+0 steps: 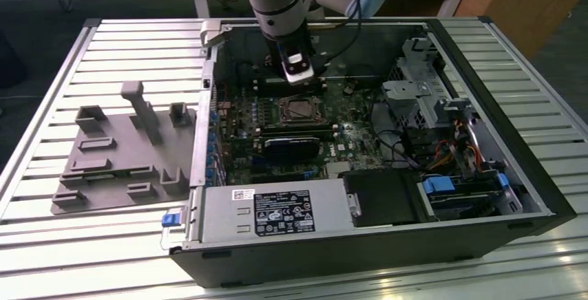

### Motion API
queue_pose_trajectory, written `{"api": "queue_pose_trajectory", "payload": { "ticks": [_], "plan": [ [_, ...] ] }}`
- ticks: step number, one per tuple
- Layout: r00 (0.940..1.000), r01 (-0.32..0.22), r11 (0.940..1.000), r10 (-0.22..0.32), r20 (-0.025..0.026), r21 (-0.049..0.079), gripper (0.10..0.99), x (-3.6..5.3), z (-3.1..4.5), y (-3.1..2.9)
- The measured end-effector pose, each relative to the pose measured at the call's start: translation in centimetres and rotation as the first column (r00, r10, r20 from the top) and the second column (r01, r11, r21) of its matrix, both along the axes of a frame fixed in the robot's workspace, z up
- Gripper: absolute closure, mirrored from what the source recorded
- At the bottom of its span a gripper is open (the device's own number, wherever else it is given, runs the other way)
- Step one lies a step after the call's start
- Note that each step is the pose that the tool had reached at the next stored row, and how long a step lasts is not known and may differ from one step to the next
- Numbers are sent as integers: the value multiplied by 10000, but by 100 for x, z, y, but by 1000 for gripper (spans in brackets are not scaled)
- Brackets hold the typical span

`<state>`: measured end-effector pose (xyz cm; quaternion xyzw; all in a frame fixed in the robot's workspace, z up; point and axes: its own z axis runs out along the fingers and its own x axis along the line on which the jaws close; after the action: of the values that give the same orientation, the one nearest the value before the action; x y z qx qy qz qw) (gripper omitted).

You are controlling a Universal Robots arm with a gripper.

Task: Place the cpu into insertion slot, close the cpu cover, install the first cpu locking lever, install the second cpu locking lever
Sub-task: 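Install the first cpu locking lever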

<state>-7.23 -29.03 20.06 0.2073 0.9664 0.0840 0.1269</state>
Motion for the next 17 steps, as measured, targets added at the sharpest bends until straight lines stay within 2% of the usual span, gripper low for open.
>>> {"api": "queue_pose_trajectory", "payload": {
  "ticks": [6,17],
  "plan": [
    [9995,317,9995,-317,0,-13,980,0,-25,39],
    [9988,490,9987,-490,7,-144,980,0,-37,42]
  ]
}}
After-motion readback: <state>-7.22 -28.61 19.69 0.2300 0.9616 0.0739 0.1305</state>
